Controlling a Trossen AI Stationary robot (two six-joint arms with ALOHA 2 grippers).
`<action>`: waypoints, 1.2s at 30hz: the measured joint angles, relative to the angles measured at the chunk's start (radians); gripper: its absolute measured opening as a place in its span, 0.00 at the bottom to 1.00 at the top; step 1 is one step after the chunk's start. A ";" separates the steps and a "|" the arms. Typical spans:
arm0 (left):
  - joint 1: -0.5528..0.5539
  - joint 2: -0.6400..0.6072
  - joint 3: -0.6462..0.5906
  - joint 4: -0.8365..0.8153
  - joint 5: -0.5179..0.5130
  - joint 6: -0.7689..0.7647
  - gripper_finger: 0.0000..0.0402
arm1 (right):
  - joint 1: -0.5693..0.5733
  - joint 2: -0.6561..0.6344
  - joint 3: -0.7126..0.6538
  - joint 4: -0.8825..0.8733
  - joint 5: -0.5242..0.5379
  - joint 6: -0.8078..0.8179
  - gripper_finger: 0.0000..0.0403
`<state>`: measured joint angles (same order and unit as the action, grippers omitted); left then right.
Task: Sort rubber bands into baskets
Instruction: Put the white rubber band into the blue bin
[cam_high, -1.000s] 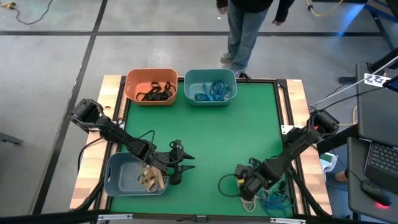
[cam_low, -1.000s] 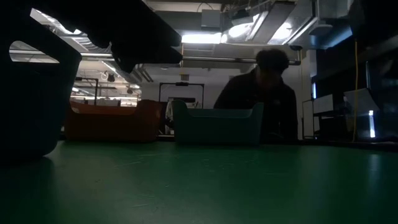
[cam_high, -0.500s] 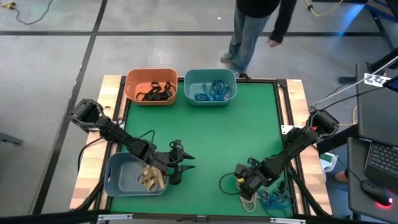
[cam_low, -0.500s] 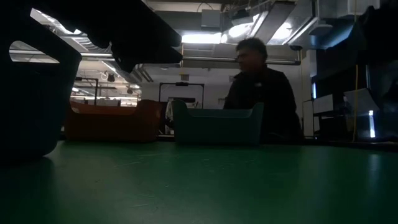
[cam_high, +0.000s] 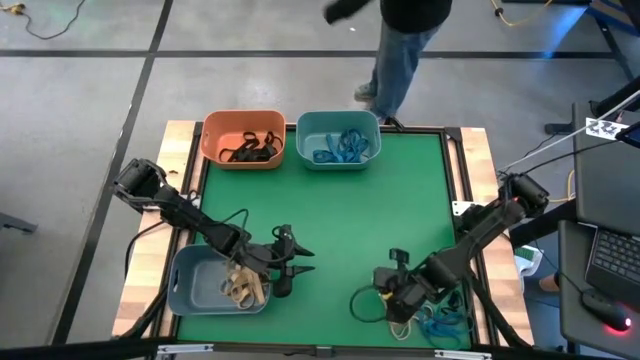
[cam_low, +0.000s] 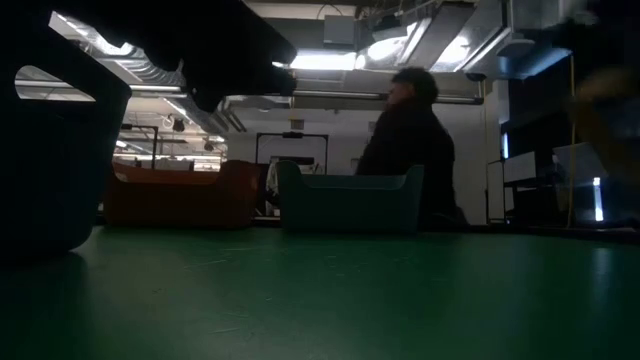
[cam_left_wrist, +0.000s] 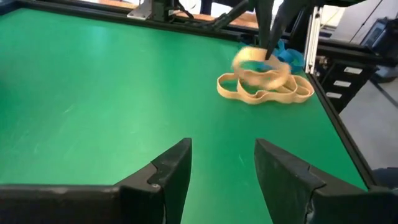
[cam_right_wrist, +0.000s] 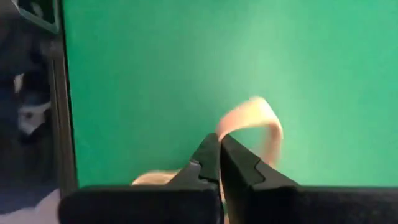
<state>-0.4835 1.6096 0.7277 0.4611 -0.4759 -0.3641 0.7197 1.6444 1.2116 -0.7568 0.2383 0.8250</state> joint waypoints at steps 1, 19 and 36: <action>0.000 0.000 0.000 0.007 0.000 0.000 0.42 | 0.000 0.000 0.016 0.001 0.038 -0.030 0.01; 0.023 0.064 0.000 0.305 0.000 0.107 0.42 | -0.081 0.023 0.050 0.353 0.347 -0.569 0.02; 0.033 0.135 0.001 0.398 0.034 0.175 0.42 | -0.189 0.031 0.051 0.488 0.195 -0.786 0.02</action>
<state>-0.4503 1.7443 0.7288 0.8589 -0.4416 -0.1890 0.5307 1.6756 1.2621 -0.2689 0.4332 0.0393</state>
